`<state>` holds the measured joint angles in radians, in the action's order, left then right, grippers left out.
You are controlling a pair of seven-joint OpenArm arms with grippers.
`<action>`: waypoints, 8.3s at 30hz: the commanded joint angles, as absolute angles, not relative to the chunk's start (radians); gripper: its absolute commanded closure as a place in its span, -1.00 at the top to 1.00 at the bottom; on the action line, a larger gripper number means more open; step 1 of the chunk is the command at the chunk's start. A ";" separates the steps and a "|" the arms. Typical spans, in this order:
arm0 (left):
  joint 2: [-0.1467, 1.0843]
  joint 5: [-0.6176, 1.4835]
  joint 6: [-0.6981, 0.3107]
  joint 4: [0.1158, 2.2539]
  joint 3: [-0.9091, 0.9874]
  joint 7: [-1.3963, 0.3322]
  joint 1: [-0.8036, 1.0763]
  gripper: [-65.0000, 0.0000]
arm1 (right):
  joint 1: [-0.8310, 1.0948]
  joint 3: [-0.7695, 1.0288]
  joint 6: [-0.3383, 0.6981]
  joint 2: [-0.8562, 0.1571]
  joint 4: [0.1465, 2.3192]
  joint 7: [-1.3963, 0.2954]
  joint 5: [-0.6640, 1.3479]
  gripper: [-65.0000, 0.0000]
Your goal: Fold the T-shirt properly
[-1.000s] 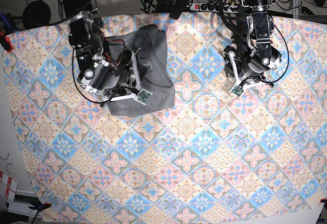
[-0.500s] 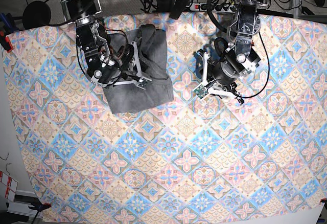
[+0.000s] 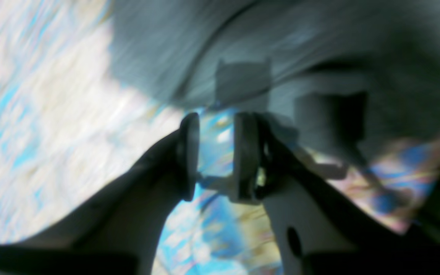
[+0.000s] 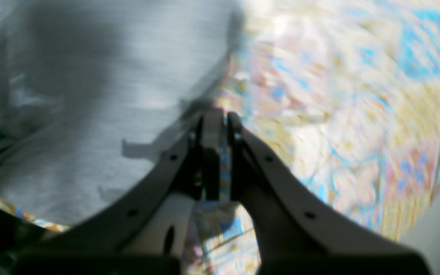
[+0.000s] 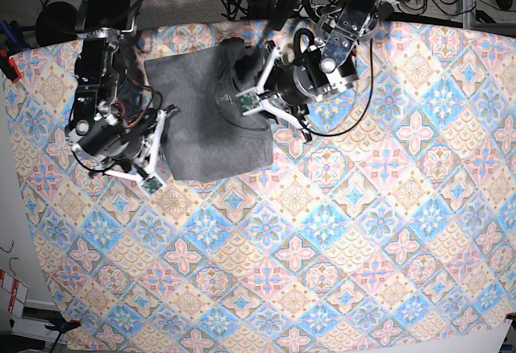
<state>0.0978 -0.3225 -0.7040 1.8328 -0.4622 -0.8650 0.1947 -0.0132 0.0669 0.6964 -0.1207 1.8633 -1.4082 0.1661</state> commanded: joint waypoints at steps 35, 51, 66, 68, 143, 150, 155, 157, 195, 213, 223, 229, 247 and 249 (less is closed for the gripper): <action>0.054 -0.453 -0.698 1.434 -0.674 -0.868 -0.024 -0.69 | -0.008 0.231 0.616 -0.136 1.868 -1.396 0.174 -0.90; -0.053 -0.455 -0.698 1.279 -0.415 -0.610 -0.064 -0.67 | 0.071 0.222 0.616 -0.193 1.868 -1.396 0.173 -0.90; -0.137 -0.450 -0.469 0.992 -0.102 -0.418 -0.291 -0.67 | 0.125 0.182 0.616 -0.191 1.796 -1.396 -0.041 -0.90; -0.134 -0.452 -0.467 0.995 -0.102 -0.417 -0.305 -0.67 | 0.125 0.130 0.616 -0.191 1.794 -1.396 -0.061 -0.90; 0.021 -0.449 -0.698 1.742 0.364 -0.355 0.059 -0.57 | -0.012 -0.449 0.326 0.088 1.914 -1.396 -0.062 -0.90; 0.018 -0.450 -0.698 1.742 0.361 -0.355 0.056 -0.57 | 0.019 -0.367 0.326 0.085 1.822 -1.396 -0.064 -0.90; 0.021 -0.452 -0.698 1.742 0.361 -0.355 0.053 -0.57 | 0.015 -0.291 0.326 0.085 1.627 -1.291 -0.061 -0.90; 0.021 -0.452 -0.698 1.742 0.361 -0.355 0.053 -0.57 | 0.013 -0.291 0.326 0.085 1.547 -1.259 -0.061 -0.90; 0.074 -0.449 -0.698 1.744 0.369 -0.354 0.219 -0.57 | -0.073 -0.091 0.225 -0.008 1.770 -1.317 -0.062 -0.90; 0.051 -0.404 -0.698 1.814 0.369 -0.105 0.611 -0.57 | 0.245 0.111 0.226 -0.070 1.905 -1.354 -0.064 -0.90; 0.050 -0.372 -0.698 1.816 0.344 -0.104 0.743 -0.57 | 0.360 0.170 0.223 -0.065 1.906 -1.354 -0.068 -0.90; 0.054 -0.378 -0.698 1.813 0.294 -0.104 0.819 -0.60 | 0.446 0.200 0.223 -0.065 1.934 -1.331 -0.067 -0.91; -0.056 -0.381 -0.698 1.643 0.341 -0.154 0.924 -0.67 | 0.651 0.202 0.223 -0.065 1.931 -1.135 -0.067 -0.91; -0.071 -0.381 -0.698 1.590 0.358 -0.185 0.892 -0.67 | 0.653 0.202 0.223 -0.065 1.929 -1.135 -0.067 -0.91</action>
<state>-0.0715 -0.3939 -0.6876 1.5742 0.3588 -0.2058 0.8814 0.6456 0.1974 0.2268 -0.0586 1.9156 -1.1362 -0.0635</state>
